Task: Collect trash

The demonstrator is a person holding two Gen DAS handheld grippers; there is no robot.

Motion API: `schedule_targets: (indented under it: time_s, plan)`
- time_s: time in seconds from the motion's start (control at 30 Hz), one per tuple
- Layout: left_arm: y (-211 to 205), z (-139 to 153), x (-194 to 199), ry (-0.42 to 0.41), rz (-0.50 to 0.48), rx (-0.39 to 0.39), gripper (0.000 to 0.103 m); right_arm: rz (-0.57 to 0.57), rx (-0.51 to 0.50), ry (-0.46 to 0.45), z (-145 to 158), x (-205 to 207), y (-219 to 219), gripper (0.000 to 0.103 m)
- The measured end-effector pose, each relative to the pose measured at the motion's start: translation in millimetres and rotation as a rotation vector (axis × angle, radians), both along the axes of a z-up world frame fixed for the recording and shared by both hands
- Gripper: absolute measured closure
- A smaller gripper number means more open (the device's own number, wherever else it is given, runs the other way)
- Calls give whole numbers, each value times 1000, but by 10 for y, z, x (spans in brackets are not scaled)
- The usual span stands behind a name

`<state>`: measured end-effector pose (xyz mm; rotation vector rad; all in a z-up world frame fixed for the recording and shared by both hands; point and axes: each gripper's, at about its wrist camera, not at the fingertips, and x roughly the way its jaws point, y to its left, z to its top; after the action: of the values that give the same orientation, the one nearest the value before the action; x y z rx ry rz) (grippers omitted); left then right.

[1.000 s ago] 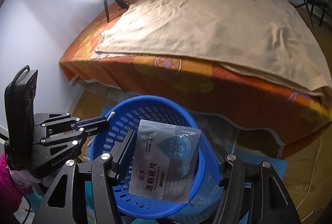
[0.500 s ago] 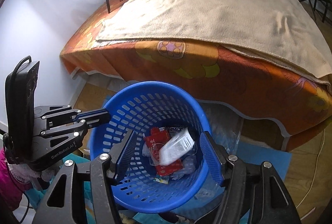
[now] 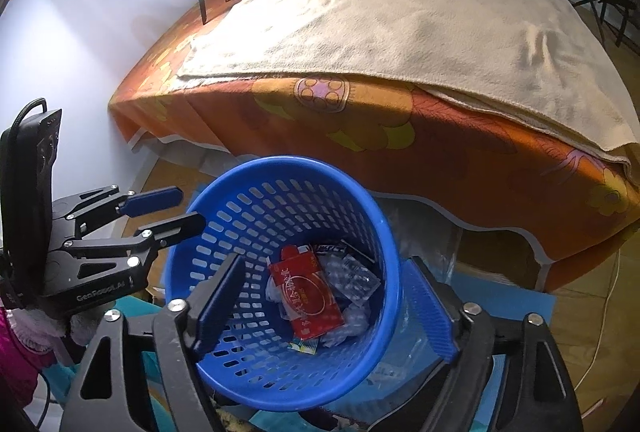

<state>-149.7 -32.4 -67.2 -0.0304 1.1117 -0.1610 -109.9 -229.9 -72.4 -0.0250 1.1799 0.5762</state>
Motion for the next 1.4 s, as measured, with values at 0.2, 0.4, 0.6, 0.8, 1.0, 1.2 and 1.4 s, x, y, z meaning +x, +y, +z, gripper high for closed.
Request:
schedule_targets:
  time_s: [0.2,0.4,0.6,0.8,1.0,1.2,1.4]
  plan:
    - [72,105,57,-29,43,6,33,-14,-4,-10,26,36,-30,18]
    - [119,267,146,-77,75,22,31,-18,7,-47,126,80,-21,18]
    - [128,507,227,-151,91,31,24,-28,29,-104,277,174,-46,16]
    - [117,739,379,-209,102,29,23,-34,55,-147,420,324,-88,16]
    - [108,968,595,-268,115,18,23,-33,102,-224,642,474,-157,16]
    - [99,1184,783,-321,122,12,23,-64,122,-333,908,663,-195,0]
    - [75,1399,966,-376,132,7,18,-93,94,-444,1188,819,-204,0]
